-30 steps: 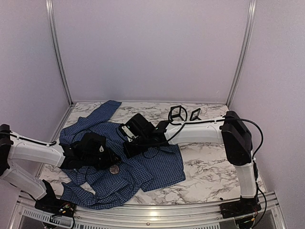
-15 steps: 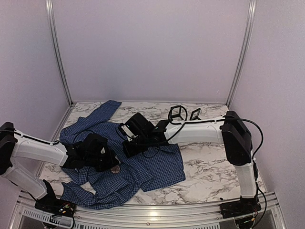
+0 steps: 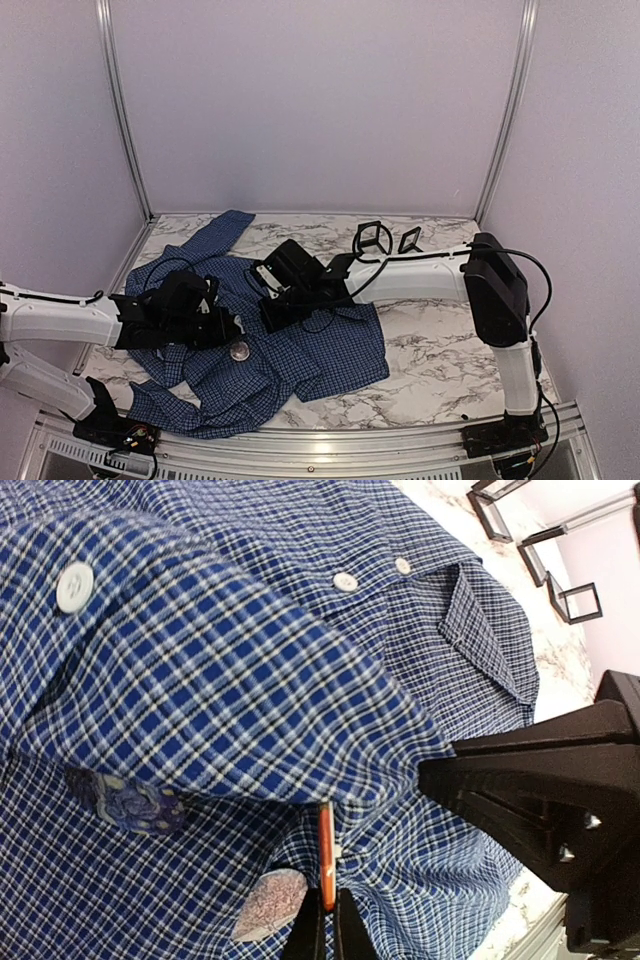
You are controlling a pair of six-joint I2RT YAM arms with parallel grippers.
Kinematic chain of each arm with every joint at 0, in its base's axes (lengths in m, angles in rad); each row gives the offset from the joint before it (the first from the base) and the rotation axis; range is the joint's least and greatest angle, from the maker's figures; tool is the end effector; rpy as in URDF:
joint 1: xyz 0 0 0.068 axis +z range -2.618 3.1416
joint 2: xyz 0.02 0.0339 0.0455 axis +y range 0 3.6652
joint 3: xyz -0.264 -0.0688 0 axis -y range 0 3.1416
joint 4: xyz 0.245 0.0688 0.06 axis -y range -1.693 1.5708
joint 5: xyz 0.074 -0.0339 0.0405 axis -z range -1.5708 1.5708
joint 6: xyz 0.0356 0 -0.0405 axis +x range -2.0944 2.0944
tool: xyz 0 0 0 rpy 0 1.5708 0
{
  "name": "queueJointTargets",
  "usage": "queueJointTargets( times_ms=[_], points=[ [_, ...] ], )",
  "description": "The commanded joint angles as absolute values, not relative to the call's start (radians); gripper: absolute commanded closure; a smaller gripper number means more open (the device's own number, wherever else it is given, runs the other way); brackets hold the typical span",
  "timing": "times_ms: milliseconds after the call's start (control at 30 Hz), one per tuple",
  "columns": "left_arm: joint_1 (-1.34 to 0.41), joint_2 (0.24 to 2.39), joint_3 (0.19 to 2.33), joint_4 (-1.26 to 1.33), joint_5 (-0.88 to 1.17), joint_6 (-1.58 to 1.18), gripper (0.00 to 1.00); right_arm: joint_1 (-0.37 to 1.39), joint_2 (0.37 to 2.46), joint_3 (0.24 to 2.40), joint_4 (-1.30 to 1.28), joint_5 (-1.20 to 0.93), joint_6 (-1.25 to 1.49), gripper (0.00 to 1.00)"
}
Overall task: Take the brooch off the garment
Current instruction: Pick up the brooch from the crumpled clothing.
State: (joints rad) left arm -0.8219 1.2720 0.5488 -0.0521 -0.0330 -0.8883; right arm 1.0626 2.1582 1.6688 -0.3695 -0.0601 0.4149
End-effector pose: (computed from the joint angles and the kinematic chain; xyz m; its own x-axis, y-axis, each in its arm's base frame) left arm 0.1669 -0.1779 0.1719 -0.8562 -0.2181 -0.4684 0.0818 0.8379 -0.5397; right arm 0.2328 0.4224 0.1881 -0.6964 -0.4233 -0.5795 -0.6670 0.6798 0.3049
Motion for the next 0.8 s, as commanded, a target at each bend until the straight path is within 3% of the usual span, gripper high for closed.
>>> queueJointTargets(
  times_ms=[0, 300, 633, 767],
  points=[
    [-0.793, 1.224, 0.544, -0.061, 0.029, -0.784, 1.0, 1.069, 2.13, 1.651, -0.384, -0.028, 0.41, 1.0],
    [-0.753, 1.23, 0.529, 0.046, 0.198, -0.723, 1.0, 1.067, 2.112, 1.618, -0.363, -0.018, 0.41, 1.0],
    [-0.723, 1.304, 0.573, -0.045, 0.248, -0.751, 1.0, 1.067, 2.079, 1.596, -0.342, -0.004, 0.386, 1.0],
    [-0.699, 1.349, 0.62, -0.102, 0.295, -0.779, 1.0, 1.084, 2.034, 1.562, -0.325, 0.047, 0.346, 0.8]
  ],
)
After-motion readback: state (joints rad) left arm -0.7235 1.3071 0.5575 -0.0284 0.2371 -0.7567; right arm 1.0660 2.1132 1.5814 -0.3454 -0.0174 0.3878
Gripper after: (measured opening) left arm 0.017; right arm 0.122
